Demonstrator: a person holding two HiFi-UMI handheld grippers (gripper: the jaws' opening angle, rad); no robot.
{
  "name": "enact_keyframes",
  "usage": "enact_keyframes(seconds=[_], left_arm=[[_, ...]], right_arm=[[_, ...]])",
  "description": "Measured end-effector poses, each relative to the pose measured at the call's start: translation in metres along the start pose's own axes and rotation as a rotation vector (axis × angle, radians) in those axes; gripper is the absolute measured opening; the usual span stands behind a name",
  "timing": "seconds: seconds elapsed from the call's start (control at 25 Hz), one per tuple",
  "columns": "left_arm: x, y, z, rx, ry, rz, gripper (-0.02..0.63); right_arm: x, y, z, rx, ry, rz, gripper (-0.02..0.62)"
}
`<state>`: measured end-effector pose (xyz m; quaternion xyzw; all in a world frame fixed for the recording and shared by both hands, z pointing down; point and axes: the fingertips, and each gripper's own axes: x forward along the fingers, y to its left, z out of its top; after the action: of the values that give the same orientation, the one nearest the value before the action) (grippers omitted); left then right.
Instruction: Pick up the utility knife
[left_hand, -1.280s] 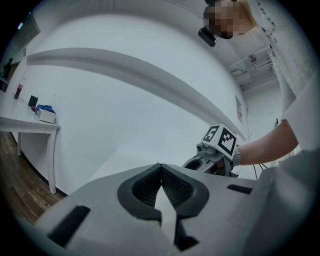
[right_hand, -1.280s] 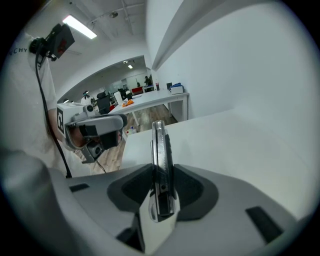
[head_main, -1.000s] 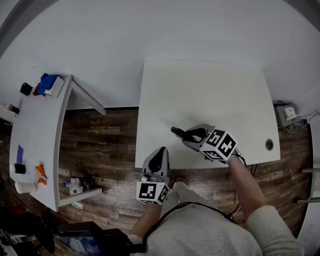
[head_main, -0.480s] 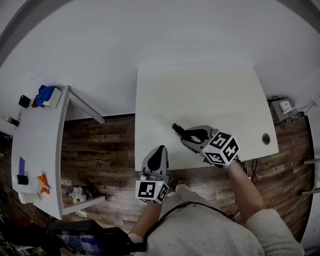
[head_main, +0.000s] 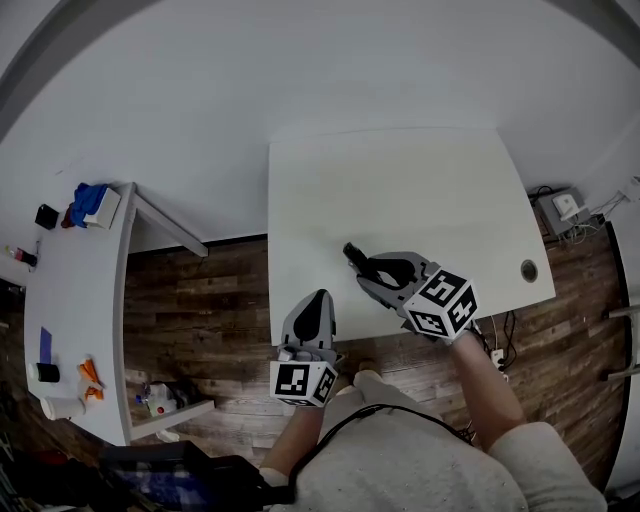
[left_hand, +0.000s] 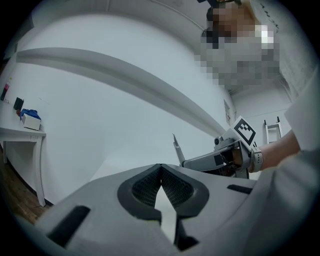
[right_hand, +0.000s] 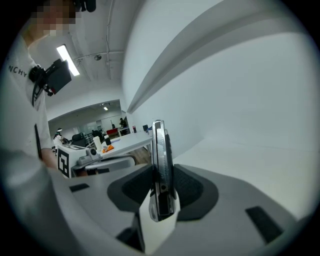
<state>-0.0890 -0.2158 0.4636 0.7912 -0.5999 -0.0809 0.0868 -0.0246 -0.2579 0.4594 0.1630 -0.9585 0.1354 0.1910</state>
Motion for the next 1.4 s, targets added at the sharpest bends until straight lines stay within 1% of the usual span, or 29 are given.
enact_keyframes(seconds=[0.44,0.72,0.92,1.08,1.4], left_arm=[[0.007,0.002,0.019,0.017,-0.020,-0.021,0.003],[0.009,0.002,0.029,0.026,-0.028,-0.032,0.003],[0.008,0.001,0.035,0.031,-0.031,-0.043,0.003],[0.004,-0.003,0.033,0.028,-0.027,-0.050,0.003],[-0.004,-0.007,0.027,0.023,-0.013,-0.051,0.003]], right_arm=[[-0.006,0.012,0.021,0.019,-0.130,-0.072,0.132],[-0.006,0.016,0.031,0.026,-0.158,-0.104,0.132],[-0.009,0.018,0.036,0.021,-0.191,-0.152,0.132],[-0.012,0.019,0.033,0.051,-0.214,-0.174,0.132],[-0.013,0.021,0.021,0.095,-0.224,-0.197,0.133]])
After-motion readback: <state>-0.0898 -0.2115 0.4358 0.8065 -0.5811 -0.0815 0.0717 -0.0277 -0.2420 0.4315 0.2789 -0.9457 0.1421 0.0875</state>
